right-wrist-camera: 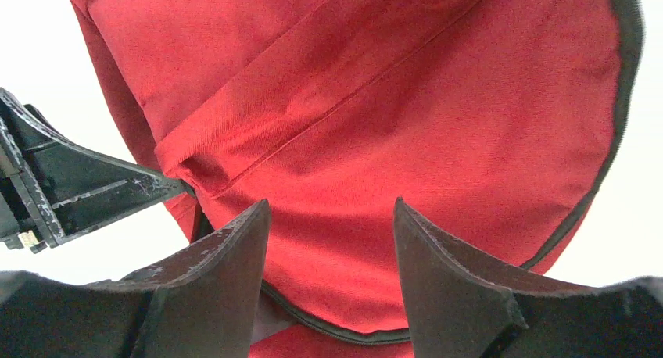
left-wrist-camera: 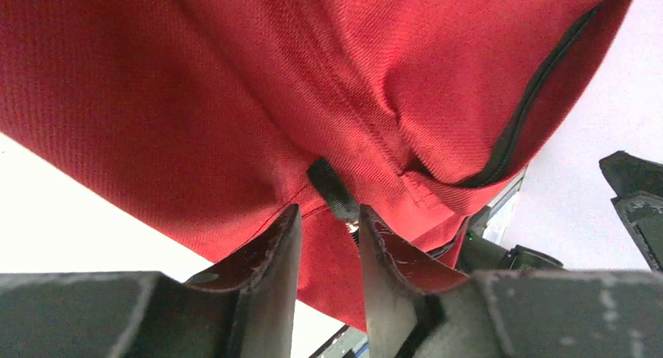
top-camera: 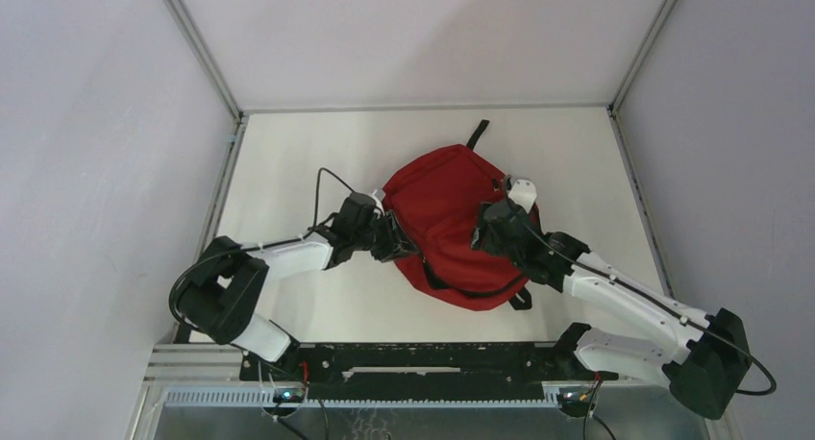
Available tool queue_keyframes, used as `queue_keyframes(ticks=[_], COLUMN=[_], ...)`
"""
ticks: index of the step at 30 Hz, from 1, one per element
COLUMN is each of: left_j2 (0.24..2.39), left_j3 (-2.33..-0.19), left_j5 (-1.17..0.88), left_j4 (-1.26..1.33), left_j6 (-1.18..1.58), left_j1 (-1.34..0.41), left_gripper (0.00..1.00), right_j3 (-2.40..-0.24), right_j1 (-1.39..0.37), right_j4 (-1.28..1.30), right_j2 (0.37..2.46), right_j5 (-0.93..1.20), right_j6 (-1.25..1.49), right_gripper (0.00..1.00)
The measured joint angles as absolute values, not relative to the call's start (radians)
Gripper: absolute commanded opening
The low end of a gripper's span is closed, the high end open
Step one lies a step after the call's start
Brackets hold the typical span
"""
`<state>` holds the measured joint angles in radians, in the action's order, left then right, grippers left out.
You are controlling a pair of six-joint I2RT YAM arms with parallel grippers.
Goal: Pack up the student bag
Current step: Zip the student bag at the center of the board.
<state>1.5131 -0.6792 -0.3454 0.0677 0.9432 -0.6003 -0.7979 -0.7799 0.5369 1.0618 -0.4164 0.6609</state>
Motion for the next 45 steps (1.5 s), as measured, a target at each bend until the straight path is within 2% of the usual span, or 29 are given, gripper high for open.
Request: queue_keyframes(ticks=[5, 9, 10, 21, 37, 38, 41, 42, 43, 45], left_j2=[1.534, 1.571, 1.573, 1.502, 1.435, 1.436, 1.437, 1.434, 1.428, 1.397], left_j3=[-0.695, -0.715, -0.715, -0.715, -0.74, -0.749, -0.785, -0.794, -0.799, -0.801], left_j5=[-0.344, -0.345, -0.346, -0.393, -0.422, -0.427, -0.448, -0.453, -0.451, -0.438], left_j4=[0.11, 0.133, 0.138, 0.135, 0.009, 0.0, -0.01, -0.011, -0.015, -0.043], left_j6=[0.96, 0.972, 0.973, 0.912, 0.591, 0.575, 0.549, 0.543, 0.535, 0.529], left_j1=[-0.6, -0.6, -0.6, -0.622, -0.903, -0.916, -0.937, -0.94, -0.941, -0.942], left_gripper=[0.28, 0.02, 0.0, 0.0, 0.0, 0.05, 0.43, 0.53, 0.57, 0.58], right_j3=[-0.791, -0.781, -0.779, -0.777, -0.777, -0.777, -0.777, -0.777, -0.777, -0.777], right_j1=[-0.751, -0.735, -0.733, -0.726, -0.737, -0.738, -0.741, -0.743, -0.746, -0.761], right_j4=[0.55, 0.554, 0.558, 0.581, 0.592, 0.596, 0.604, 0.605, 0.607, 0.611], right_j2=[0.994, 0.976, 0.976, 0.972, 0.972, 0.972, 0.971, 0.97, 0.968, 0.957], right_j5=[-0.42, -0.418, -0.417, -0.384, -0.302, -0.301, -0.3, -0.3, -0.3, -0.301], right_j6=[0.665, 0.669, 0.669, 0.683, 0.723, 0.729, 0.739, 0.742, 0.746, 0.755], right_gripper=[0.66, 0.65, 0.64, 0.65, 0.66, 0.66, 0.66, 0.66, 0.66, 0.66])
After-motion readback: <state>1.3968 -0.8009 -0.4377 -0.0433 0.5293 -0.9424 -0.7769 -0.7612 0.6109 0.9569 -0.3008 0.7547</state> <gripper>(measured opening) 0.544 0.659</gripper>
